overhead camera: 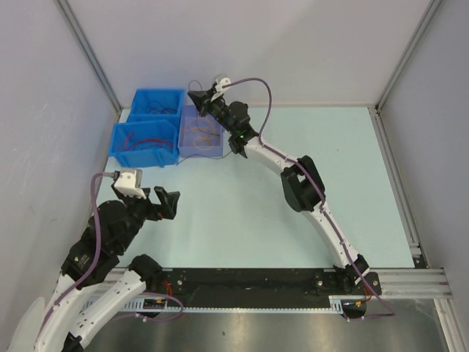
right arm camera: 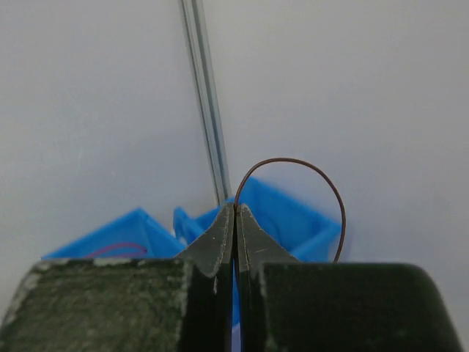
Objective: Untangle the cables
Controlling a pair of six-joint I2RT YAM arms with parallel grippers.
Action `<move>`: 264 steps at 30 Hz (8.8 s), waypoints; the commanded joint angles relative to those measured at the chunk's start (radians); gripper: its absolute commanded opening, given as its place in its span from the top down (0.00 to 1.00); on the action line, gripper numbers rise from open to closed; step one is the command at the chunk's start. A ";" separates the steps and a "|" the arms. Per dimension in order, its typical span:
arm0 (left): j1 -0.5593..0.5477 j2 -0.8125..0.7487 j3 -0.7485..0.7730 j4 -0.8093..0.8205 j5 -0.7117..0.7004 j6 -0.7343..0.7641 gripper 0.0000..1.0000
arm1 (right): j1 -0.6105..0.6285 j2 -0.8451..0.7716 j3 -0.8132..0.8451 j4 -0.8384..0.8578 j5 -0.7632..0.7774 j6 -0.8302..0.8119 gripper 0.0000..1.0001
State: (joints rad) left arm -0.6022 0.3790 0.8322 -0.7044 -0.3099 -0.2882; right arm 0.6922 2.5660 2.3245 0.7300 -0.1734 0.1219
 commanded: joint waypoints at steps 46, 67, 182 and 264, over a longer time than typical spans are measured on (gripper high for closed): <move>0.050 0.003 -0.004 0.043 0.042 0.017 0.00 | -0.095 -0.371 -0.373 -0.854 0.034 0.239 0.43; 0.050 0.018 -0.004 0.043 0.048 0.018 0.00 | -0.195 -0.173 -0.272 -0.934 -0.060 0.211 0.14; 0.085 0.040 -0.004 0.051 0.071 0.026 0.00 | -0.080 -0.050 0.105 -0.643 0.350 0.153 1.00; 0.091 0.029 -0.008 0.056 0.083 0.027 0.00 | 0.000 -0.268 -0.424 -0.822 -0.094 0.265 0.69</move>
State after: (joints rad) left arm -0.5201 0.4122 0.8303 -0.6739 -0.2321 -0.2794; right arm 0.6872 2.2890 1.8374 -0.0921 -0.2905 0.3885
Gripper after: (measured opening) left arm 0.996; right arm 0.405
